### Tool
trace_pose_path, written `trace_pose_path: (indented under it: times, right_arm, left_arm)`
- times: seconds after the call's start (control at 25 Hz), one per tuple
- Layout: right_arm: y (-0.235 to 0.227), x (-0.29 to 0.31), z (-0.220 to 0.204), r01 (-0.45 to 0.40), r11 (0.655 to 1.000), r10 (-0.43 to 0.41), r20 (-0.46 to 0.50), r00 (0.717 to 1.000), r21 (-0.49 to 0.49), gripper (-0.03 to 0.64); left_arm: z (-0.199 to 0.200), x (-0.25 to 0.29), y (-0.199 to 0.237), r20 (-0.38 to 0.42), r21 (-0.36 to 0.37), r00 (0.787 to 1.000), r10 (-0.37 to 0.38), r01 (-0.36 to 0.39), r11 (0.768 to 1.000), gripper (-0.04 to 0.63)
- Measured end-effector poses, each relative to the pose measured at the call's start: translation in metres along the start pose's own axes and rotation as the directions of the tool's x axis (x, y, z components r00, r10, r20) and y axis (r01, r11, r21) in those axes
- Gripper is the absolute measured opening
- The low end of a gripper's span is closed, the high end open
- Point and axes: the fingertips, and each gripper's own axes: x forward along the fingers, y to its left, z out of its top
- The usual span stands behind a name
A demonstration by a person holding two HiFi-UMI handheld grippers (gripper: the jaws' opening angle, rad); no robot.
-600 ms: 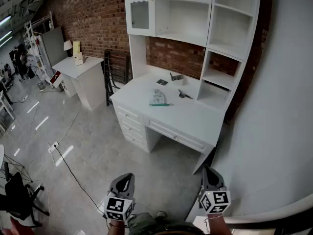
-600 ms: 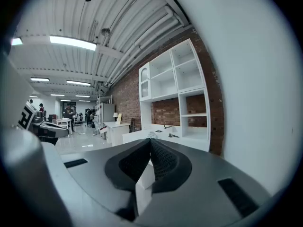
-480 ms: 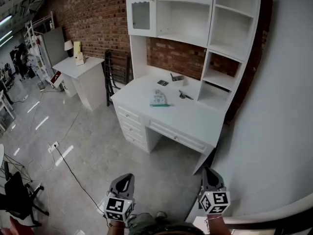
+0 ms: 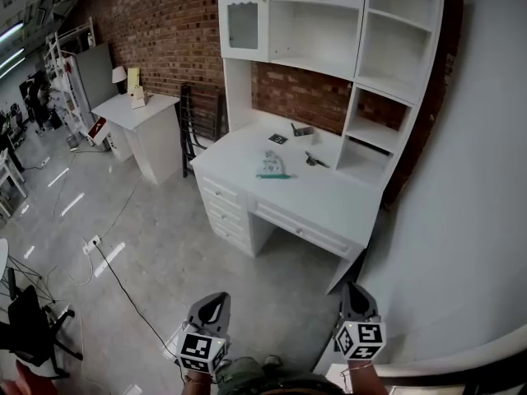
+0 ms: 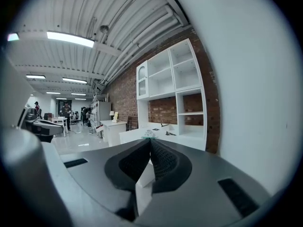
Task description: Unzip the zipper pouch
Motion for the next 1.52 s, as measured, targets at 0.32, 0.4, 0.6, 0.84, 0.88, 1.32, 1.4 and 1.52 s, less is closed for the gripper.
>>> trace_pose_path:
  times: [0.32, 0.4, 0.6, 0.84, 0.88, 1.32, 1.4, 1.52]
  right_arm:
    - [0.004, 0.006, -0.003, -0.04, 0.999, 0.04, -0.008, 0.999, 0.014, 0.033]
    - [0.006, 0.01, -0.006, -0.062, 0.998, 0.063, -0.02, 0.998, 0.013, 0.114]
    - [0.013, 0.018, -0.005, -0.108, 0.994, 0.108, -0.025, 0.994, 0.005, 0.181]
    - [0.018, 0.022, -0.002, -0.165, 0.986, 0.165, -0.006, 0.986, -0.005, 0.329]
    - [0.019, 0.023, -0.003, -0.172, 0.985, 0.172, -0.008, 0.985, -0.011, 0.351]
    - [0.025, 0.035, -0.002, -0.201, 0.98, 0.201, 0.013, 0.979, -0.005, 0.574]
    - [0.023, 0.038, -0.002, -0.189, 0.982, 0.189, 0.016, 0.982, -0.005, 0.574]
    - [0.019, 0.046, -0.003, -0.176, 0.984, 0.176, 0.014, 0.984, 0.009, 0.574]
  left_arm:
    - [0.001, 0.009, 0.002, 0.003, 0.006, 1.0, 0.008, -0.008, 1.0, 0.025]
    - [-0.002, 0.012, 0.001, -0.013, 0.005, 1.0, -0.001, 0.001, 1.0, 0.088]
    - [-0.005, 0.023, -0.003, -0.037, -0.01, 0.999, -0.024, 0.024, 1.0, 0.227]
    - [0.002, 0.031, -0.017, 0.006, 0.002, 0.996, -0.091, 0.091, 0.996, 0.332]
    - [0.002, 0.032, -0.019, 0.008, 0.002, 0.995, -0.095, 0.095, 0.995, 0.364]
    - [0.015, 0.038, -0.027, 0.046, -0.025, 0.991, -0.129, 0.13, 0.991, 0.571]
    - [0.017, 0.042, -0.028, 0.052, -0.036, 0.988, -0.145, 0.147, 0.988, 0.572]
    - [0.017, 0.052, -0.024, 0.048, -0.016, 0.987, -0.151, 0.151, 0.988, 0.572]
